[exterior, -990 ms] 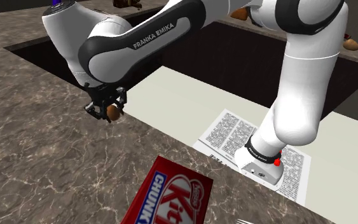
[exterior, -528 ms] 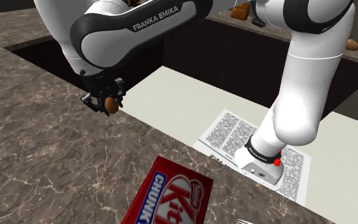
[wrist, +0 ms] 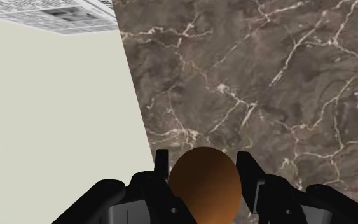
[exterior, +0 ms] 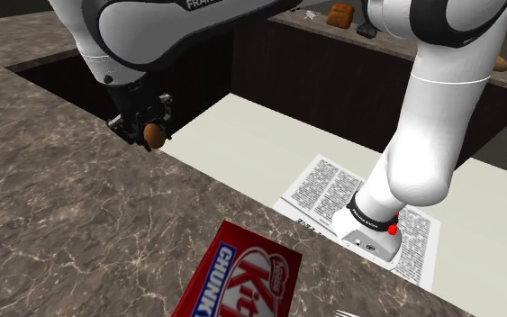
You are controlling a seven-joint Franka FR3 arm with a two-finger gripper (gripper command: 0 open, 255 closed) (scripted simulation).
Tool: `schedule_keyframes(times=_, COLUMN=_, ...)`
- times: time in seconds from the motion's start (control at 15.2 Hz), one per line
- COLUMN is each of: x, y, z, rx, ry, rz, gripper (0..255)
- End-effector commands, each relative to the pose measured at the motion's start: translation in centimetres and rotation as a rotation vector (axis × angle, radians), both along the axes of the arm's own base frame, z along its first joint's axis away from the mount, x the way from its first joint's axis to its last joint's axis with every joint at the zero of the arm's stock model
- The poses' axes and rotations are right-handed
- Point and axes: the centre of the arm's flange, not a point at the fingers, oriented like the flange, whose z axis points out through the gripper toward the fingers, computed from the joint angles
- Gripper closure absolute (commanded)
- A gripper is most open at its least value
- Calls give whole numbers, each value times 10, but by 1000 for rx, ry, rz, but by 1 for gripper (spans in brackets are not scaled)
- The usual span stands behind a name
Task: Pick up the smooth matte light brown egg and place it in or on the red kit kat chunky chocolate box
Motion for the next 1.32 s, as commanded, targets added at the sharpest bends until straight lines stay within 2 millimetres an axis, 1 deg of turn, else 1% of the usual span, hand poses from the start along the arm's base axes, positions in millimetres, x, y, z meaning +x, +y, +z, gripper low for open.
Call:
schedule_keyframes(times=0.0, x=0, y=-1, z=11, rx=0, ry=0, rz=0, gripper=255)
schedule_keyframes(times=0.59, x=0, y=-1, z=57, rx=0, ry=0, rz=0, gripper=255)
schedule_keyframes(times=1.25, x=-122, y=49, z=57, rx=0, ry=0, rz=0, gripper=255)
